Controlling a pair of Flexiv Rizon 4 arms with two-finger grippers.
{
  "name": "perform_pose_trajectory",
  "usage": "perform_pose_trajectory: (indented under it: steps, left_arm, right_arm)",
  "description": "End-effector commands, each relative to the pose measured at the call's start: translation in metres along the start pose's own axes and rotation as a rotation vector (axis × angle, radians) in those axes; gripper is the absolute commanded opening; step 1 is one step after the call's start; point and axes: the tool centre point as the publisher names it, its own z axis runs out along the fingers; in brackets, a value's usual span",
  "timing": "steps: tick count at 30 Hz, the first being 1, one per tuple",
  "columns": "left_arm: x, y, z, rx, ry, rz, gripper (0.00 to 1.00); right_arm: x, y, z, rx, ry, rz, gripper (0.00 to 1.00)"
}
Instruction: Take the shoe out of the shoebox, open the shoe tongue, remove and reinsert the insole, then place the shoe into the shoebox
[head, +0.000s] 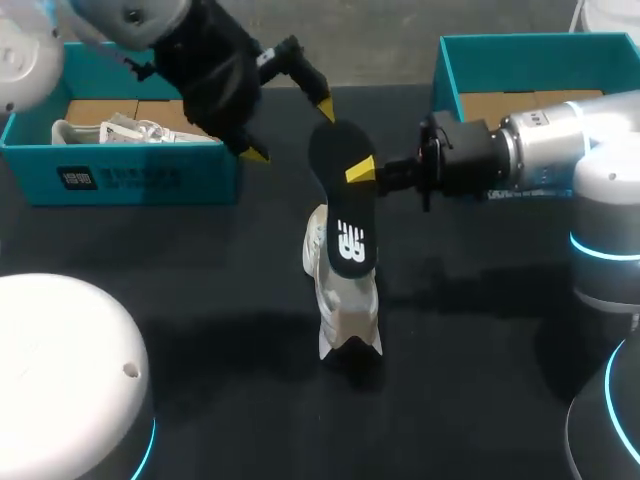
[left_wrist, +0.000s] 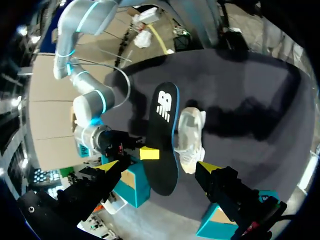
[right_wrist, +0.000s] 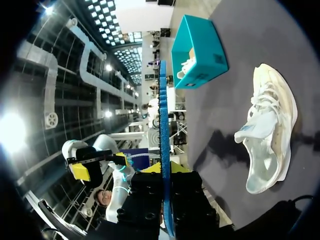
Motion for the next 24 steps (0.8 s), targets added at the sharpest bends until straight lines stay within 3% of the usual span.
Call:
perform_pose_trajectory:
  steps: [1,4,10,24]
  left_arm:
    - [-0.005,0.000,-0.001,-0.001,0.220,-0.003,1.00]
    - [-0.005,0.000,-0.001,-0.001,0.220,-0.003,1.00]
    - [-0.011,0.008,0.010,-0.040,0.384,-0.045,1.00]
    - [-0.029,0.003,0.018,0.018,0.377,0.088,1.00]
  right_arm:
    - [0.000,0.002,0.005,0.001,-0.002,0.001,0.00]
    - [-0.002,0.002,0.009,0.007,-0.007,0.003,0.00]
    - [-0.003,0.002,0.012,0.014,-0.025,-0.001,0.00]
    - [-0.005,0.002,0.016,0.011,-0.021,-0.011,0.00]
